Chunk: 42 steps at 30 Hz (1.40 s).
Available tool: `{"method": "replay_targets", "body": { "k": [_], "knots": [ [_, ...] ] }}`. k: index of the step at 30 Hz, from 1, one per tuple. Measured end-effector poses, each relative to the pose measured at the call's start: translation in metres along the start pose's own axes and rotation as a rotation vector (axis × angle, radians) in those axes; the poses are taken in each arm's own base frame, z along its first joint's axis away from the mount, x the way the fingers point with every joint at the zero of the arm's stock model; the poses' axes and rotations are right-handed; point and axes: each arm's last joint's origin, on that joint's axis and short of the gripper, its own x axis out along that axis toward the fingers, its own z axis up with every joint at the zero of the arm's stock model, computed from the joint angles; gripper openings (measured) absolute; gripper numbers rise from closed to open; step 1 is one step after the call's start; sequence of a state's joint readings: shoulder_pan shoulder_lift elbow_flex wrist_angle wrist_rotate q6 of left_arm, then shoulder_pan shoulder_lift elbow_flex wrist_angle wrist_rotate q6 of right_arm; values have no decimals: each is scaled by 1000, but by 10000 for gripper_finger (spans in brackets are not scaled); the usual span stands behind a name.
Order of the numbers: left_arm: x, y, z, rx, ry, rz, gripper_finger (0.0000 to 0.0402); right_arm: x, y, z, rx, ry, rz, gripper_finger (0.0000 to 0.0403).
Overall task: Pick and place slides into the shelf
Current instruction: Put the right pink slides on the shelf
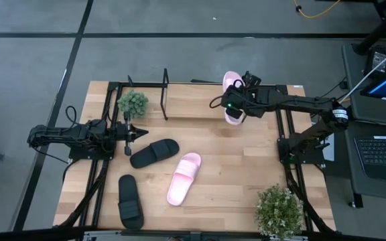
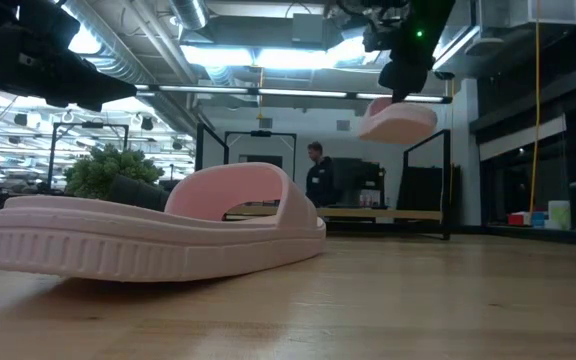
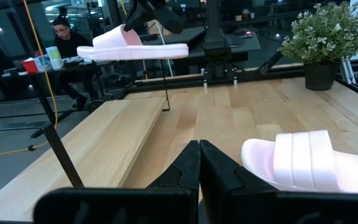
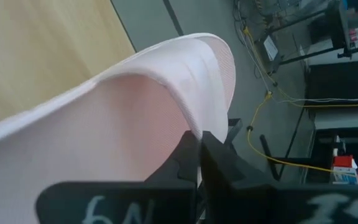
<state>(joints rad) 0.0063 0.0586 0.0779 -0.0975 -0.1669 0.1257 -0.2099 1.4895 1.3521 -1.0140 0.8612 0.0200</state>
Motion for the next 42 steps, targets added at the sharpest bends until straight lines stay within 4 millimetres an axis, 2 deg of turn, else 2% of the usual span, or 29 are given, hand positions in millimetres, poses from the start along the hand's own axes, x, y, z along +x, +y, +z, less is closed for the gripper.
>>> {"method": "replay_targets", "body": {
  "k": [5, 17, 27, 42],
  "knots": [
    [0, 0, 0, 0, 0, 0, 0, 5, 4, 2, -1, 6, -2, 6],
    [0, 0, 0, 0, 0, 0, 0, 34, 33, 9, -115, 93, -5, 6],
    [0, 0, 0, -1, 0, 0, 0, 58, 39, 6, -174, 183, -18, 6],
    [0, 0, 0, -1, 0, 0, 0, 60, 40, 6, -190, 193, -16, 6]
  ]
}}
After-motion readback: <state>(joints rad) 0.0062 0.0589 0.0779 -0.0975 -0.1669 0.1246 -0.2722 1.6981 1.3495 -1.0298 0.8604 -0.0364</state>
